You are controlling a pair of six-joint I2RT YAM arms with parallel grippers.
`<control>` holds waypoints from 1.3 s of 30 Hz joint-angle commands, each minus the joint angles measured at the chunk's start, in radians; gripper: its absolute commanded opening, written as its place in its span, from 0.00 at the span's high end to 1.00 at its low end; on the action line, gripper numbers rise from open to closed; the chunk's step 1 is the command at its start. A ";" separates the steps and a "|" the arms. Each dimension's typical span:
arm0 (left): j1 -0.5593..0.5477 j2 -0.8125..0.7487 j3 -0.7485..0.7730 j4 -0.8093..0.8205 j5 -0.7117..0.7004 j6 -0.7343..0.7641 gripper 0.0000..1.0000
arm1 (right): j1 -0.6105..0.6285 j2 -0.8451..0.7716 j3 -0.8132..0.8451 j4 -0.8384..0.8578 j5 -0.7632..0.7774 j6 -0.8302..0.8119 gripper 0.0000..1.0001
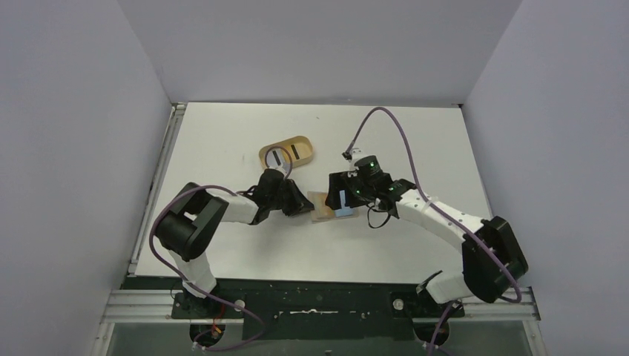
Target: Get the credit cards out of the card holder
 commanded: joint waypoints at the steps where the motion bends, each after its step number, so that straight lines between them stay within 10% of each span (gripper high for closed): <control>1: -0.008 0.000 0.022 -0.042 -0.031 0.038 1.00 | -0.017 0.128 -0.007 0.160 -0.198 0.070 0.19; 21: -0.025 0.089 0.003 -0.030 -0.047 0.043 1.00 | -0.058 0.374 -0.095 0.482 -0.329 0.182 0.22; 39: -0.027 0.096 0.031 -0.074 -0.052 0.067 1.00 | -0.043 0.219 0.064 0.278 -0.259 0.136 0.21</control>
